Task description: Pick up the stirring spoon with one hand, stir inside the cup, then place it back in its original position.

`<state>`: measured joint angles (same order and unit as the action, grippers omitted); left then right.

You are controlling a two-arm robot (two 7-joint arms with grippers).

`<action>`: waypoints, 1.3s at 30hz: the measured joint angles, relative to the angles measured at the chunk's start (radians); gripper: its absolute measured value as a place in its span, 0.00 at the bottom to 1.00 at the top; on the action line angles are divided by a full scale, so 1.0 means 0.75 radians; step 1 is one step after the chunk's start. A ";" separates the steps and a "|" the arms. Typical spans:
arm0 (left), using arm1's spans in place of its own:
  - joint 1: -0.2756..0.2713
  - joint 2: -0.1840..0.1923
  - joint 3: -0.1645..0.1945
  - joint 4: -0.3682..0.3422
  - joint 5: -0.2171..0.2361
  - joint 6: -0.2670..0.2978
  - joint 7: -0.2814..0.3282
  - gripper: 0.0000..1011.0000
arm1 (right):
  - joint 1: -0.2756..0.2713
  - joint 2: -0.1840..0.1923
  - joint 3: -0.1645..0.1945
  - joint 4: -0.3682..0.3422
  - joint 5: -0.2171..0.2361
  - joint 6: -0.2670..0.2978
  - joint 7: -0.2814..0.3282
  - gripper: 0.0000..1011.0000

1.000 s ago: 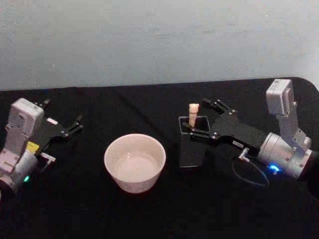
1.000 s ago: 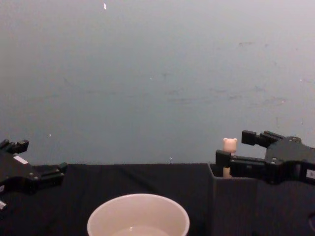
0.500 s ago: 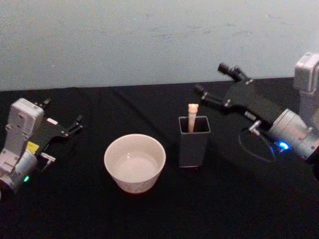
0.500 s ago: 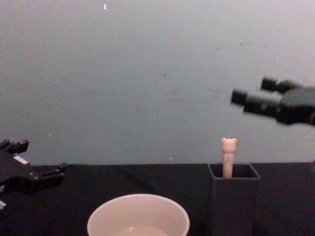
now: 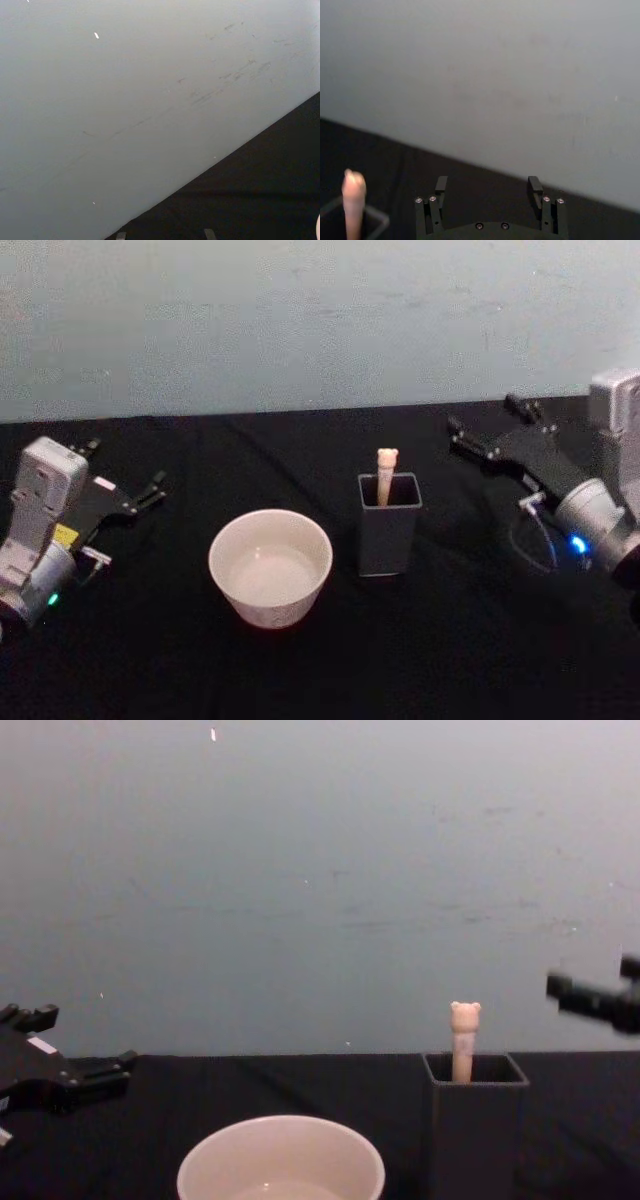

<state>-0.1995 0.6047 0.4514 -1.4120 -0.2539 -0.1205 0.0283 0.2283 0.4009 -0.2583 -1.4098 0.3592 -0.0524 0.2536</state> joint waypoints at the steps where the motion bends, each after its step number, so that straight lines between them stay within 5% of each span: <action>1: 0.000 0.000 0.000 0.000 0.000 0.000 0.000 0.99 | 0.000 -0.006 -0.006 0.024 -0.013 0.018 -0.001 0.99; 7: 0.000 0.000 0.000 0.000 0.000 0.000 0.000 0.99 | 0.004 -0.021 -0.027 0.088 -0.053 0.056 0.001 0.99; 39: 0.000 0.000 0.000 0.000 0.000 0.000 0.000 0.99 | 0.003 -0.016 -0.019 0.068 -0.043 0.045 0.001 0.99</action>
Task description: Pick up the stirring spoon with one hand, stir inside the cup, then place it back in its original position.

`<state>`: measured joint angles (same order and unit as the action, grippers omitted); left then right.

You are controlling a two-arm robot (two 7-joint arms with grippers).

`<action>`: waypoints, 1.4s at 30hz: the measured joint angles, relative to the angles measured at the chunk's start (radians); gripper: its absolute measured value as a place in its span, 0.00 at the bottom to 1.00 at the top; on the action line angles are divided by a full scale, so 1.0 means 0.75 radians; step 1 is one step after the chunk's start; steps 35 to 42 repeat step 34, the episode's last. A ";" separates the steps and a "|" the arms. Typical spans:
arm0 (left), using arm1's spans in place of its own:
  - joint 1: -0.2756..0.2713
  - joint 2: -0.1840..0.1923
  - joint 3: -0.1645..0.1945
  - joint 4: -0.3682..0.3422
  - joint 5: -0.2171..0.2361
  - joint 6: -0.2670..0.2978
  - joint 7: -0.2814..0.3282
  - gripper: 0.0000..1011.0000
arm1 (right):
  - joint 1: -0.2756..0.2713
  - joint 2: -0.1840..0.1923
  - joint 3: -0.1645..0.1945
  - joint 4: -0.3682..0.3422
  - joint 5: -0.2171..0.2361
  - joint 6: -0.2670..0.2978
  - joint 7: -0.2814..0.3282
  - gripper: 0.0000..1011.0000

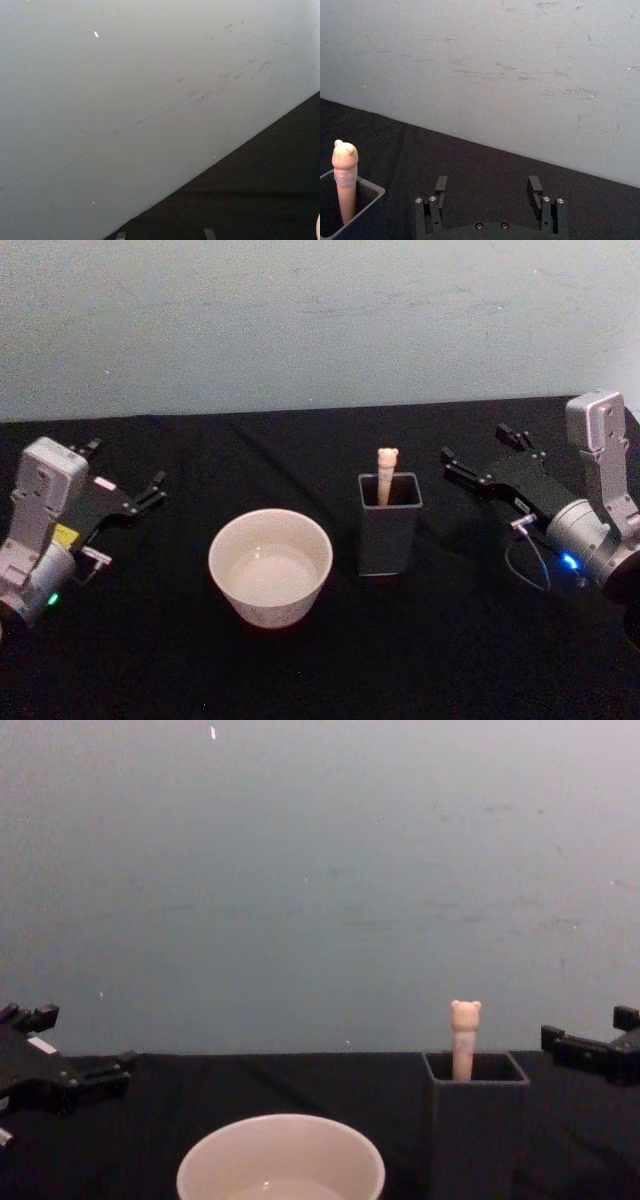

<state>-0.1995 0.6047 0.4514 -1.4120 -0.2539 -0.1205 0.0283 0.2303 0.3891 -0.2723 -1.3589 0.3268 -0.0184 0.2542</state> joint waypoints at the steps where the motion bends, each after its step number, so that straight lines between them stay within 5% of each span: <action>1: 0.000 0.000 0.000 0.000 0.000 0.000 0.000 0.99 | 0.000 0.000 0.000 0.000 0.000 0.000 0.000 0.99; 42: 0.000 0.000 0.000 0.000 0.000 0.000 0.000 0.99 | 0.000 0.000 0.000 -0.002 0.001 -0.001 -0.001 0.99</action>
